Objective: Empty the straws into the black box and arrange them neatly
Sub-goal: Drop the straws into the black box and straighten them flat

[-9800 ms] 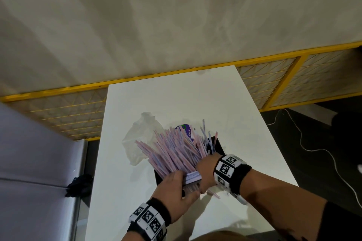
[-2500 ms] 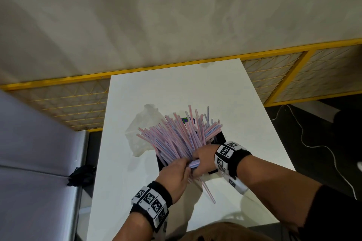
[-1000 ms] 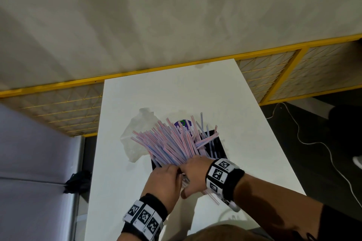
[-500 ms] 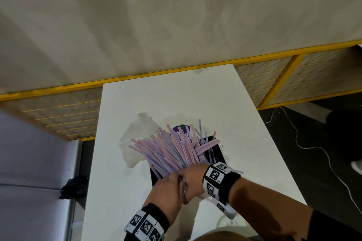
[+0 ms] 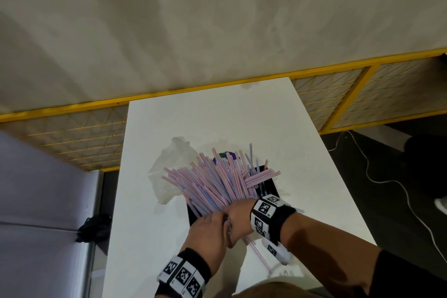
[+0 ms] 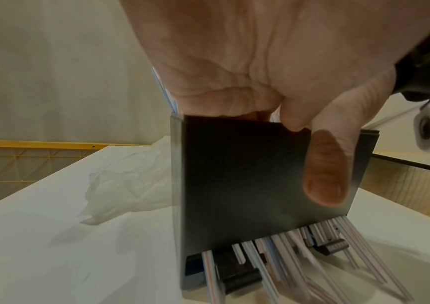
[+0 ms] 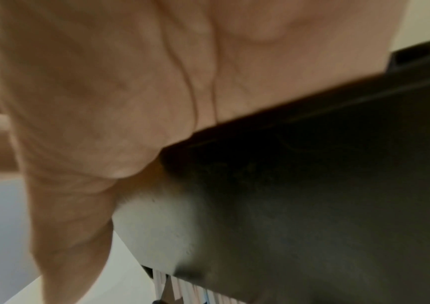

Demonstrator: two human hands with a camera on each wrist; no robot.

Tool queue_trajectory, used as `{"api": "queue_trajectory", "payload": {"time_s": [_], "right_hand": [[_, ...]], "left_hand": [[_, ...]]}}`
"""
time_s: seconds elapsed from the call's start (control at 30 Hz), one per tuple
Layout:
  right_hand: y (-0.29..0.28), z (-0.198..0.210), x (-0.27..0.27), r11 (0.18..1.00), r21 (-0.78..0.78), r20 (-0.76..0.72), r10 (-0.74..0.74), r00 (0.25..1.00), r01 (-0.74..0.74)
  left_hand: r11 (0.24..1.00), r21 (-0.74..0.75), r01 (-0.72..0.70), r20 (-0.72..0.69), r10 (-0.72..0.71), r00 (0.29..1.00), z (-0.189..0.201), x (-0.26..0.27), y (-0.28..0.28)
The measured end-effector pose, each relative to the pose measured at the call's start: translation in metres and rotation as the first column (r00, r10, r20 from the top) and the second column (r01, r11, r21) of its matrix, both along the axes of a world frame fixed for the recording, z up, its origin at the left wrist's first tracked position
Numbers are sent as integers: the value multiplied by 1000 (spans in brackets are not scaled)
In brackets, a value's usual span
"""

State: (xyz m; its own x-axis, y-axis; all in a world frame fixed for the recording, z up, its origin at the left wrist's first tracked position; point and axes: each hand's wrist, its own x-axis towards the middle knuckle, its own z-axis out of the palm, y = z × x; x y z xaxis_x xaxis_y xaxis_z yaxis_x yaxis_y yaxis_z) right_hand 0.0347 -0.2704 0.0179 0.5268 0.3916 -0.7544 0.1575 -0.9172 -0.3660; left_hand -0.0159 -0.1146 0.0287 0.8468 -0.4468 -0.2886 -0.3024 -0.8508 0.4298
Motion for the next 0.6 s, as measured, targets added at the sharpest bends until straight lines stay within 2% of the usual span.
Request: {"api": "queue_trajectory", "payload": {"time_s": [0.1,0.27,0.47,0.6], "right_hand": [[-1,-1,-2,1000,24,49,-9,999,8],[-3,-3,0,999,41,20,-13,1000,12],[-4,-10,2,999,31,61,13,998,-15],[-4,-15,0,999,31,105,32,994,-36]], "left_hand": [[1000,2,7,-7,-7,1000,-1,2,0],[1000,12,11,-30,-10,1000,-2,2,1],[1000,23,6,-23,-5,1000,-2,2,0],[995,86,50,-19,-48,999,-5,3,1]]}}
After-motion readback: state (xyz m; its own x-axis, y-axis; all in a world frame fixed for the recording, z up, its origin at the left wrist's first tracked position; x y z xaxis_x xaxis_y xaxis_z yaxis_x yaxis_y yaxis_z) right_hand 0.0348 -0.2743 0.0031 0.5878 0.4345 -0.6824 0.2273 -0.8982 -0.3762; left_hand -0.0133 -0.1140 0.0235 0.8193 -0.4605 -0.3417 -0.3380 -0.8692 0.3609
